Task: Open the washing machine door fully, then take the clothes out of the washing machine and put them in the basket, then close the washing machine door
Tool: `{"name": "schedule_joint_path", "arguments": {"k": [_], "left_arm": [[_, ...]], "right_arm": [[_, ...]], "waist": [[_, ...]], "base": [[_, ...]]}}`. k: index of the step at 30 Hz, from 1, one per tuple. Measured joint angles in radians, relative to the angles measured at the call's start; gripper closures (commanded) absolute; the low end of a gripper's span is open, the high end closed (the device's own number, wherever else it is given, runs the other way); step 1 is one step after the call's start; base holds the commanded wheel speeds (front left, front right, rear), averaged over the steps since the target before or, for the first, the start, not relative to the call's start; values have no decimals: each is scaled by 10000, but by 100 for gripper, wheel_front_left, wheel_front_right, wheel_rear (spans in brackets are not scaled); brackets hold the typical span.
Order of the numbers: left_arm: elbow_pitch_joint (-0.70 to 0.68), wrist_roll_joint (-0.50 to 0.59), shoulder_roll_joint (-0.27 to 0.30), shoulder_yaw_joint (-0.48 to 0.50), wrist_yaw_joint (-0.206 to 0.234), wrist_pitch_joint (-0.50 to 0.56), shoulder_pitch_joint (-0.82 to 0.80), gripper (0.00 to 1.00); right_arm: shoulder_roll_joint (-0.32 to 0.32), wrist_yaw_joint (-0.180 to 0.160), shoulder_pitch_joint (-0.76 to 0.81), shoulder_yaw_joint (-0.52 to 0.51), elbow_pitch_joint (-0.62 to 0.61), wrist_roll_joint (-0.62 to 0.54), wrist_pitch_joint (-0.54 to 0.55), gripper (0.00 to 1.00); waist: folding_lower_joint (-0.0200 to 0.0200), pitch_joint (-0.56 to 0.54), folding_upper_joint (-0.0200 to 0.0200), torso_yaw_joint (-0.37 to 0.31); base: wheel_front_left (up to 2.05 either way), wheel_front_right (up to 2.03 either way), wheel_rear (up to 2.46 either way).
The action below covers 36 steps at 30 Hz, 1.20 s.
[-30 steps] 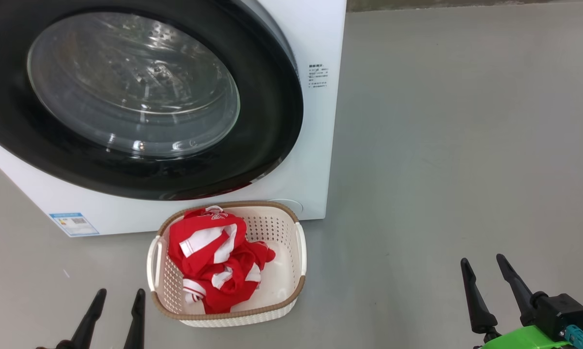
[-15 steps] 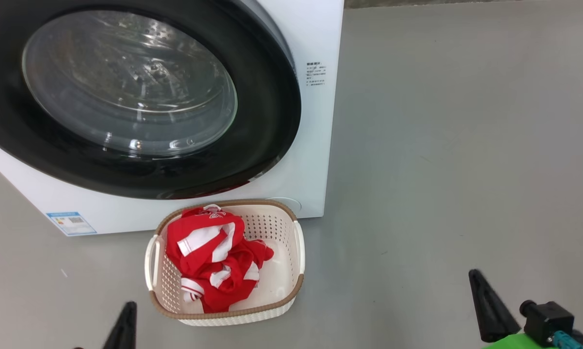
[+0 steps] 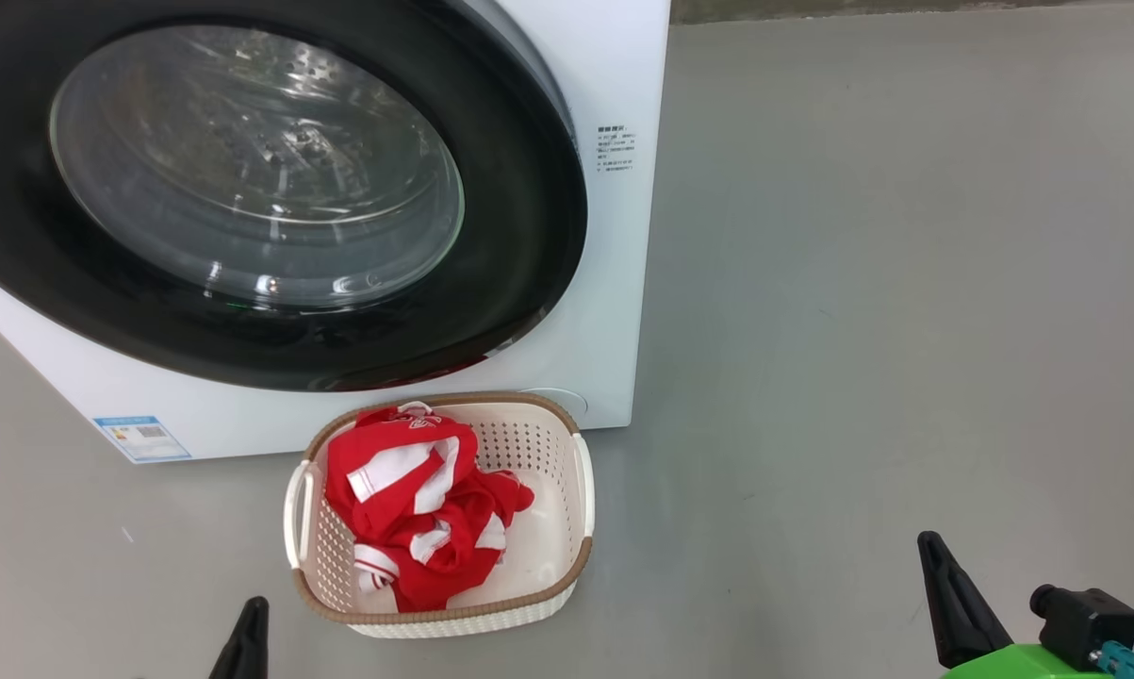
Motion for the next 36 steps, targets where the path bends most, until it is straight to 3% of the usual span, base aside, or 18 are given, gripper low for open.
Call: {"name": "schedule_joint_path", "arguments": {"k": [36], "left_arm": [[94,-3699,-173,150,0,974,-332,100]], "right_arm": [[-132,0,-277,-71,-184,4144,943,100]], "waist": [[-1,-195,0,49]], "base": [[0,0,0]]}}
